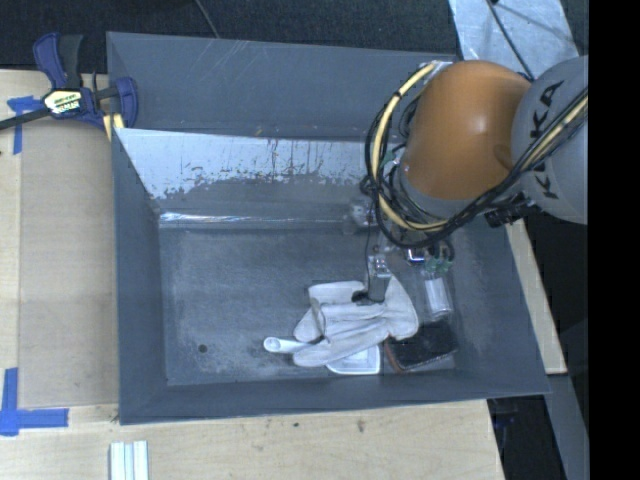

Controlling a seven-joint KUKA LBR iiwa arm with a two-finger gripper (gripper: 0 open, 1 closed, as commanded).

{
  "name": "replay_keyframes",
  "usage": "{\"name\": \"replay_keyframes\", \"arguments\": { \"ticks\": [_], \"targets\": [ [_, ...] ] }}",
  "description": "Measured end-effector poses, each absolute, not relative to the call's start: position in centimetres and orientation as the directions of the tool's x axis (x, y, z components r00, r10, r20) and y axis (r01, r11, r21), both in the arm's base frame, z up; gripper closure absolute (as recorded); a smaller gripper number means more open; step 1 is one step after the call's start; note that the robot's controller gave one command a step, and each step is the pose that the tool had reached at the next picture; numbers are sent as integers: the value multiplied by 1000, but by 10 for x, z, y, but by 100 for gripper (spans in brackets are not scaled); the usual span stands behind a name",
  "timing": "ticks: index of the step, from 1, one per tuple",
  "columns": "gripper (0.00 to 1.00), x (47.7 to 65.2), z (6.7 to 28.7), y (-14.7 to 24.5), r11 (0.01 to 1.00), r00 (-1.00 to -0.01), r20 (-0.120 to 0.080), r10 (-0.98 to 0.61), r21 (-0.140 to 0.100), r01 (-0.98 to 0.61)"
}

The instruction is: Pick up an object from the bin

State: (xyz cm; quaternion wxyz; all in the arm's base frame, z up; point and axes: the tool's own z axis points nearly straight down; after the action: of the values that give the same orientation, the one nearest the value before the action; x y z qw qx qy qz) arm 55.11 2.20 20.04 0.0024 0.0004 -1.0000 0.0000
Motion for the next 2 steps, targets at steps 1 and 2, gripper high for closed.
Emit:
{"name": "replay_keyframes", "arguments": {
  "ticks": [1, 2],
  "targets": [
    [0, 553, 205, 22, 1000, -1000, -4, 0, 0, 0],
    [0, 548, 165, 26, 991, -991, -6, -133, -1, -133]
  ]
}}
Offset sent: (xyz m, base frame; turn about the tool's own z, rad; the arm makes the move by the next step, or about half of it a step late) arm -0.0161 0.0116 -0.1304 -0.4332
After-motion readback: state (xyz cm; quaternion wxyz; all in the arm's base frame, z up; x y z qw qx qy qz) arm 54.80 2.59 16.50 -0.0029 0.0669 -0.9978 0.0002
